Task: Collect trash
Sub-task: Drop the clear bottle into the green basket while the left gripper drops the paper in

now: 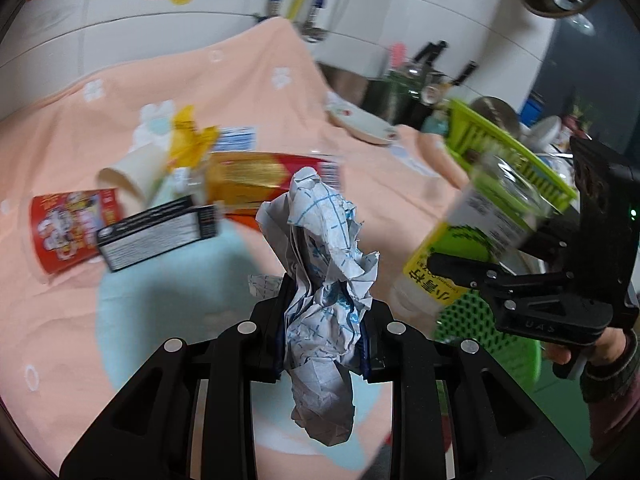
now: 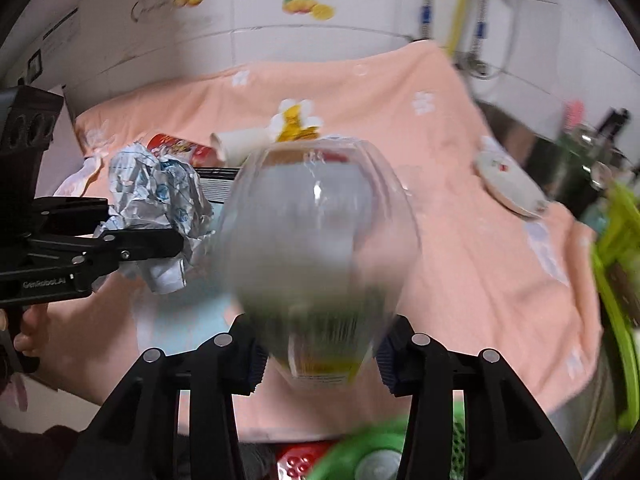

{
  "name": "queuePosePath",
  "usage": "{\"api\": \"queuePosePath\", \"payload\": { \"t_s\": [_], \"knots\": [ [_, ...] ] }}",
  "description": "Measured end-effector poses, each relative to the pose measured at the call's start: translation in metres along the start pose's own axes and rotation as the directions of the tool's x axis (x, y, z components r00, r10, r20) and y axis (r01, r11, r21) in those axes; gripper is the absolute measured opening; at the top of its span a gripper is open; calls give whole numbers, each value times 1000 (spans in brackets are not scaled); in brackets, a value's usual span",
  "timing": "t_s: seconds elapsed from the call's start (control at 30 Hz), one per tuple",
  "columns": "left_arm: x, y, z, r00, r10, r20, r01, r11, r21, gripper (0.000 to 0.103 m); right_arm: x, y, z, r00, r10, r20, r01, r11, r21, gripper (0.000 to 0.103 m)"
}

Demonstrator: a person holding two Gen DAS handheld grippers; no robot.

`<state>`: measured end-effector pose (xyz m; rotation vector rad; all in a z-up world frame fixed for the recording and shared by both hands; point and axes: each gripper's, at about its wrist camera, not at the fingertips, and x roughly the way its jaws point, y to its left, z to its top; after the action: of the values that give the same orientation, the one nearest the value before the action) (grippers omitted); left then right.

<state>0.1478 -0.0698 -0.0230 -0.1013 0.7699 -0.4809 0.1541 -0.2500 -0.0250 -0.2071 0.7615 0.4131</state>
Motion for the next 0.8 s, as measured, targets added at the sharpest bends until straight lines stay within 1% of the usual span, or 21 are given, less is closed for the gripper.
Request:
{"api": "queuePosePath", "payload": {
  "t_s": [0.17,0.23,0.37,0.5,0.57,0.7,0.8],
  "knots": [
    [2,-41,-1,998,-65,-7,65,996,59,26,-38,-15,-33,998,-66,9,66,996,61,43],
    [5,-56,-2,996,-89,-16,90,993,80,26,-51,-24,-51,996,-92,-10,93,991,95,43],
    [14,-88,-7,990,-134,-42,138,983,121,26,-65,-41,-87,987,-150,-60,158,977,147,43],
    [25,-119,-15,982,-169,-81,180,971,160,26,-66,-58,-128,979,-152,-134,179,960,216,43],
    [32,-133,-20,978,-182,-103,198,964,179,26,-62,-62,-146,976,-140,-168,179,953,246,43],
    [47,-150,-29,969,-200,-148,226,956,189,26,-50,-71,-178,969,-118,-218,183,934,308,43],
    [58,-163,-37,963,-201,-179,235,951,199,26,-42,-73,-195,967,-88,-239,172,919,355,43]
  ]
}}
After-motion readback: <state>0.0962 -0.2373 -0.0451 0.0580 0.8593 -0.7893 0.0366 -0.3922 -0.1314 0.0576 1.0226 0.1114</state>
